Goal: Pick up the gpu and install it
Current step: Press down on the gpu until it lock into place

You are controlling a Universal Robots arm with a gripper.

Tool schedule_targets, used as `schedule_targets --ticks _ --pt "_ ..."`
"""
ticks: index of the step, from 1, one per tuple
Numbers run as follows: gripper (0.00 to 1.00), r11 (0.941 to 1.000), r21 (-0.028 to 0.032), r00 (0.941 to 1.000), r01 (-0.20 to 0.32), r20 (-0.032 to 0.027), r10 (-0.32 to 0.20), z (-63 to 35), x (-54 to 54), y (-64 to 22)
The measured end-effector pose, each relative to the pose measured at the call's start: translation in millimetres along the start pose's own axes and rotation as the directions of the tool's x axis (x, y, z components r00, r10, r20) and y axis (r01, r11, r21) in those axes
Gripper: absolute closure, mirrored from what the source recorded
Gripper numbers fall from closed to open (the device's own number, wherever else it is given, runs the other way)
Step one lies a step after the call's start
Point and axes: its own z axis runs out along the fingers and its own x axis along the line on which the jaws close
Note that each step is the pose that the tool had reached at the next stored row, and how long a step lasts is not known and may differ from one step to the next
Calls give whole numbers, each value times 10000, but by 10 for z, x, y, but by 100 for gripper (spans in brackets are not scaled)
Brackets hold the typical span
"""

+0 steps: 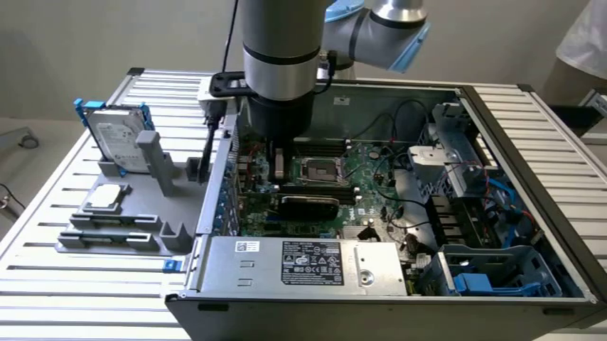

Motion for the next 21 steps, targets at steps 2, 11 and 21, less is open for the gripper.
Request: schedule_targets --ticks 2,11,21 --pt "89 10000 -9 10000 -1 1 1 1 -4 81" --pt "89 10000 -81 10000 -8 4 8 -33 58 192" --pt "89 9992 -397 10000 -31 17 32 -57 110 239"
